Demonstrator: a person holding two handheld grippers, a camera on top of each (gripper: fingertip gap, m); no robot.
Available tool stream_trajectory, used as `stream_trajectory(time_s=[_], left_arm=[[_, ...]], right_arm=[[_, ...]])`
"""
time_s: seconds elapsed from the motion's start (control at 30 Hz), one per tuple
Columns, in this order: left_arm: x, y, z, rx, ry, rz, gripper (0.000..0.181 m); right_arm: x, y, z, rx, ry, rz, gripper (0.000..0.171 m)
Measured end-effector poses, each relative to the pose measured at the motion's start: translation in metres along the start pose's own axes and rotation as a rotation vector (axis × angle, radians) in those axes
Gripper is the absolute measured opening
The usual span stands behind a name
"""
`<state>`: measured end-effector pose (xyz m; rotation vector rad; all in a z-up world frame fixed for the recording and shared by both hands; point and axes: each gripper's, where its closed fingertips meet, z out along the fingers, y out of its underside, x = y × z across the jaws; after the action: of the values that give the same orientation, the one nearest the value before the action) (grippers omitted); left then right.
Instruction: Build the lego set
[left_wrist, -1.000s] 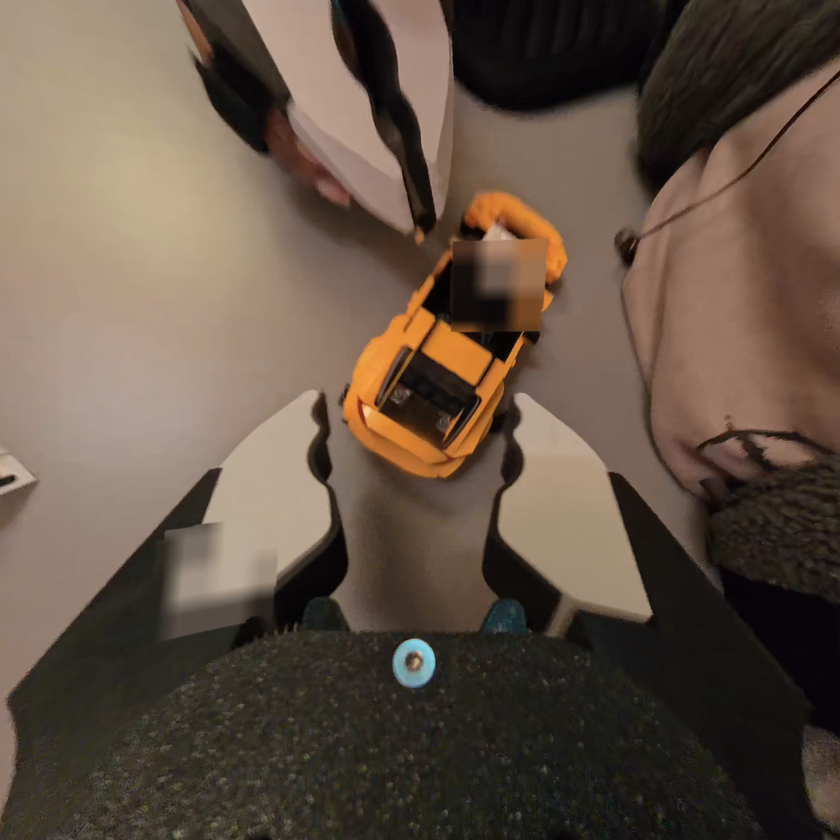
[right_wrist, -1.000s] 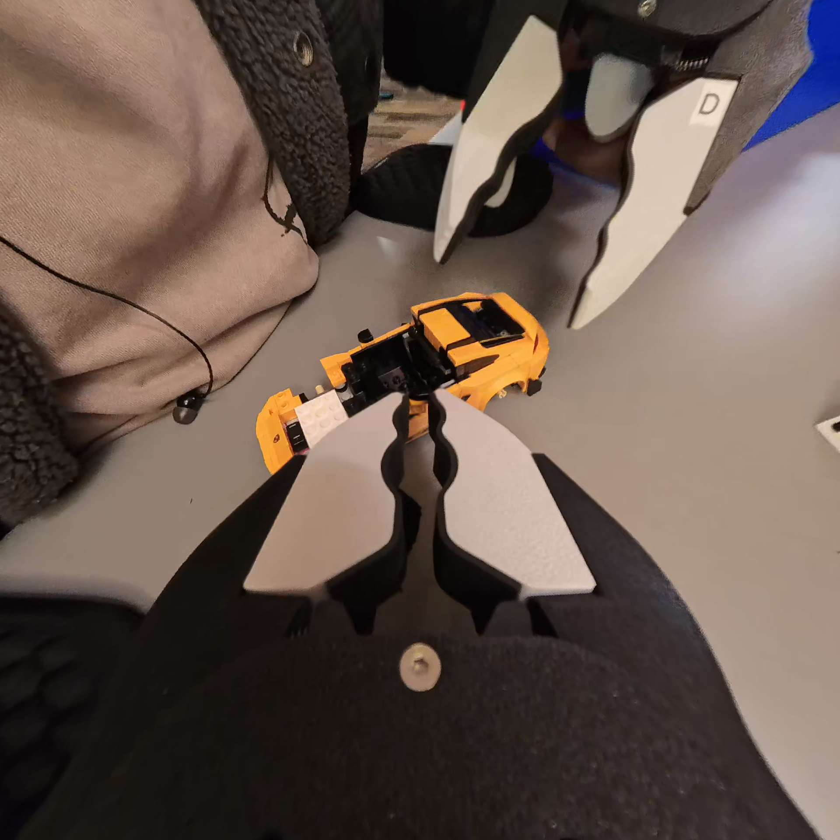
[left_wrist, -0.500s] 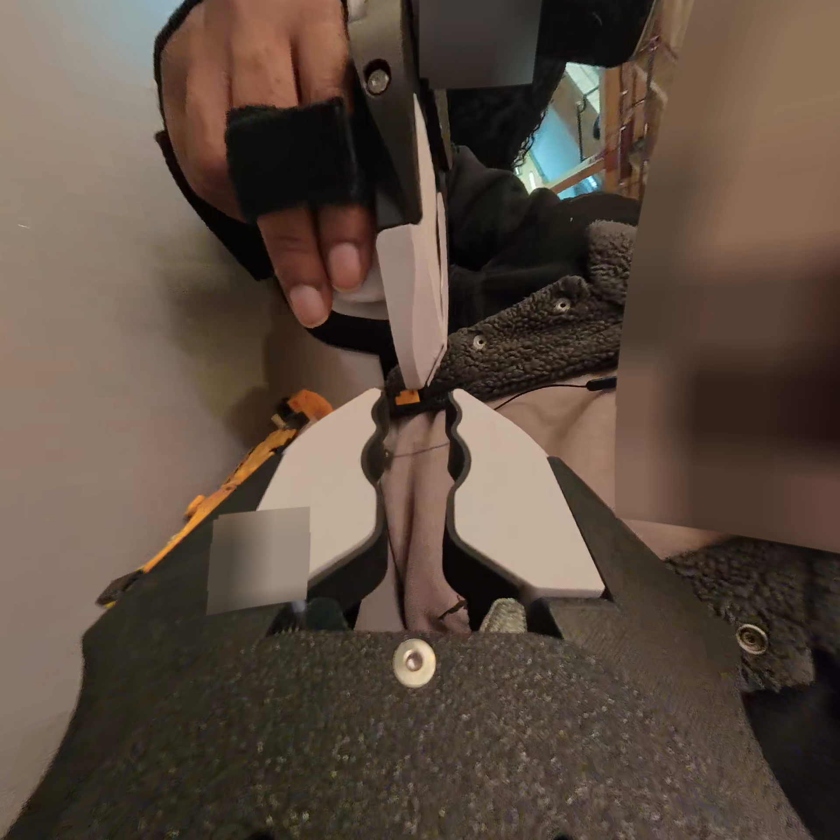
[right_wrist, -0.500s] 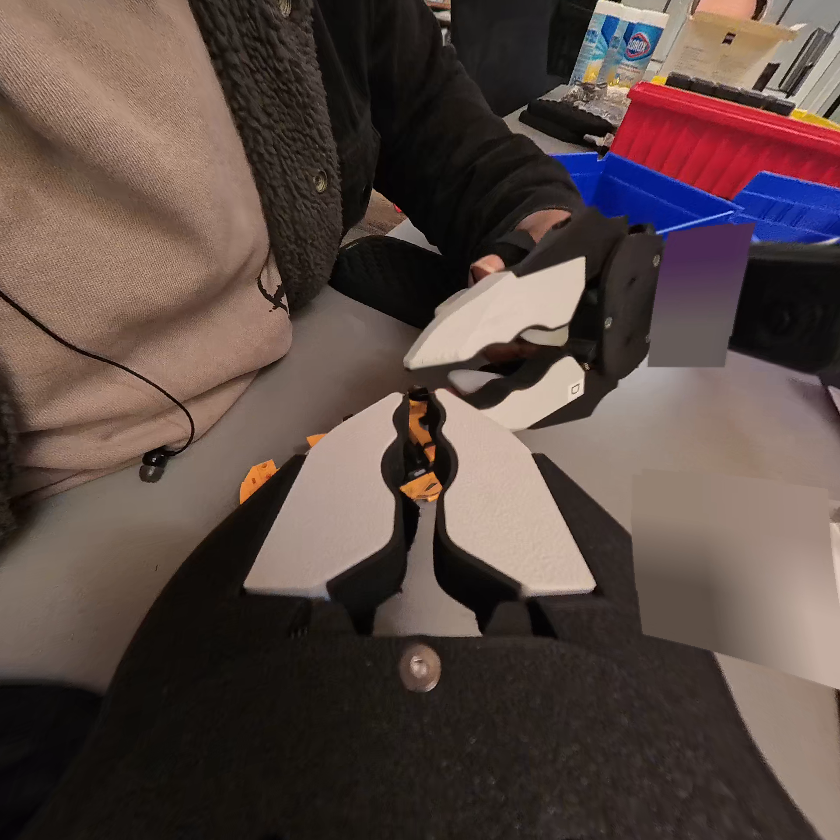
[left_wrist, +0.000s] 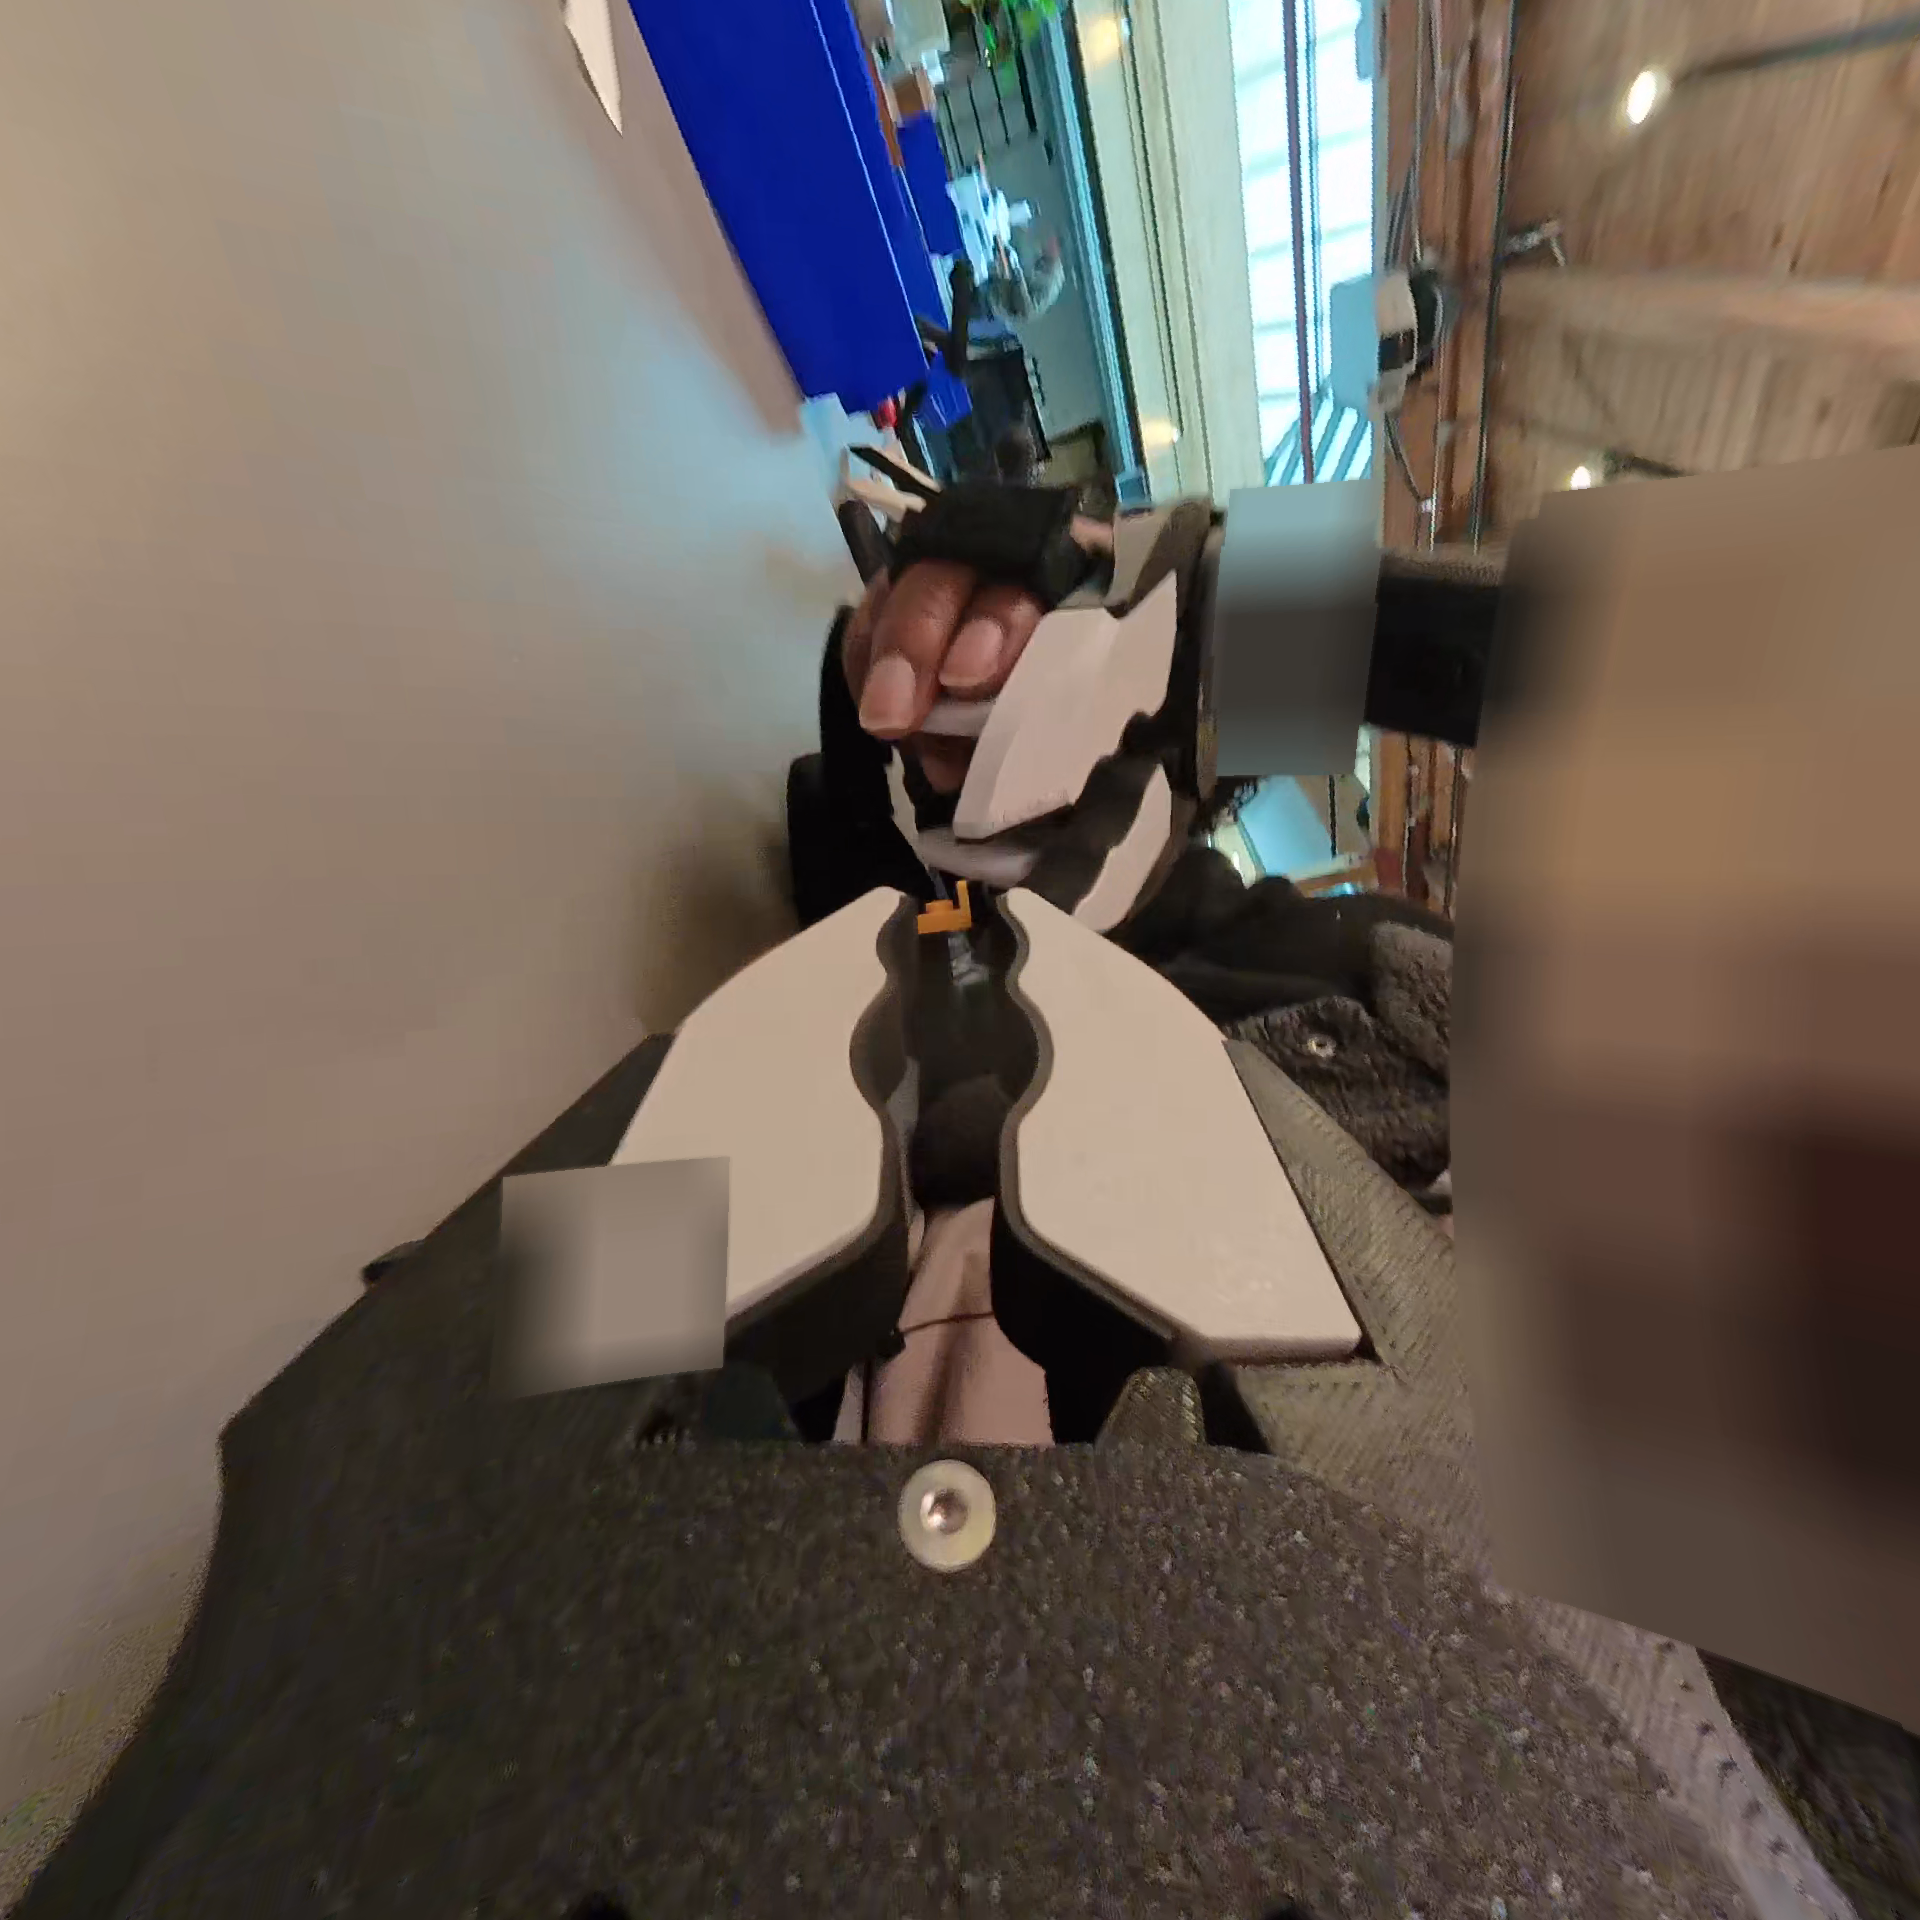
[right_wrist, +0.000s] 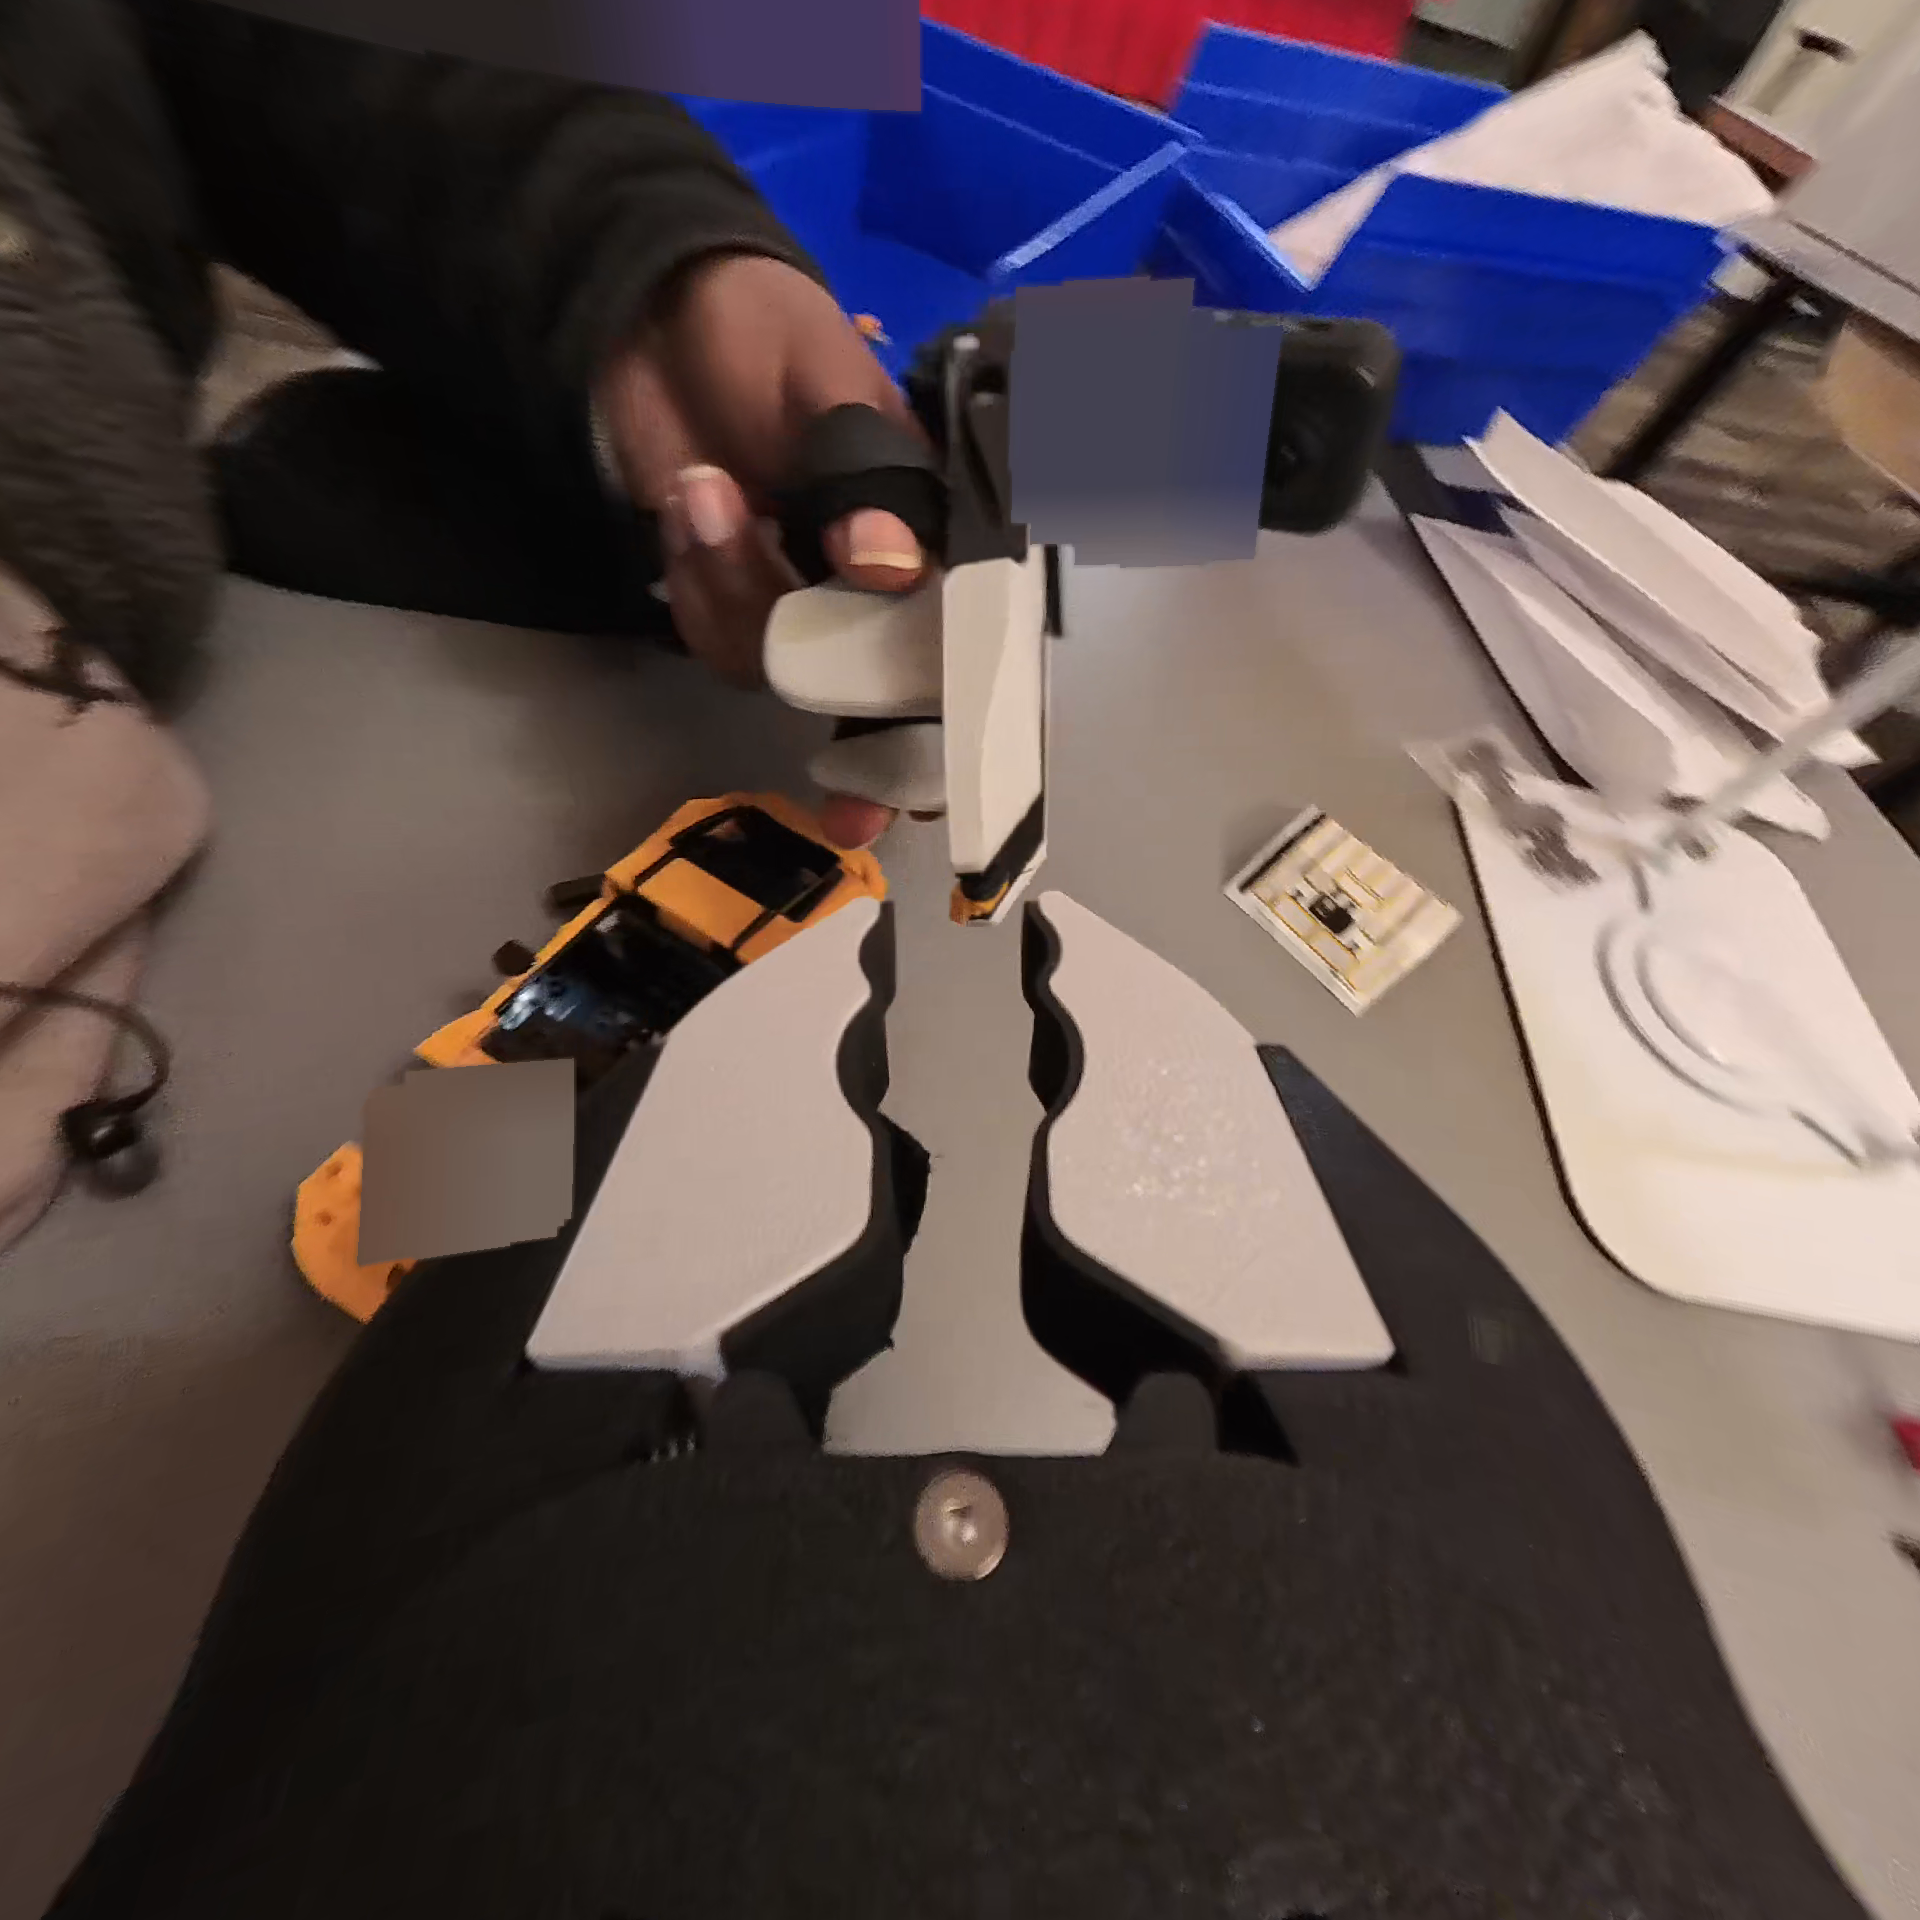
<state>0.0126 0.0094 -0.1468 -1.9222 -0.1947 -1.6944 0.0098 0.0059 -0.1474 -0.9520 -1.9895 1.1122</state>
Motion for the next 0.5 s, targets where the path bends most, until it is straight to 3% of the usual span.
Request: stream_trajectory(time_s=[0.13, 0.4, 0.5], left_arm=[[-0.001, -0.004, 0.003, 0.036, -0.015, 0.001, 0.012], [-0.005, 0.0, 0.004, 0.047, -0.027, -0.003, 0.016], [-0.01, 0.004, -0.004, 0.017, -0.101, 0.142, 0.021]], right_arm=[[0.004, 0.009, 0.005, -0.087, 0.11, 0.042, 0.017], [0.003, 0.009, 0.008, -0.081, 0.129, 0.159, 0.008], [-0.005, 0.02, 0.01, -0.099, 0.082, 0.241, 0.008]])
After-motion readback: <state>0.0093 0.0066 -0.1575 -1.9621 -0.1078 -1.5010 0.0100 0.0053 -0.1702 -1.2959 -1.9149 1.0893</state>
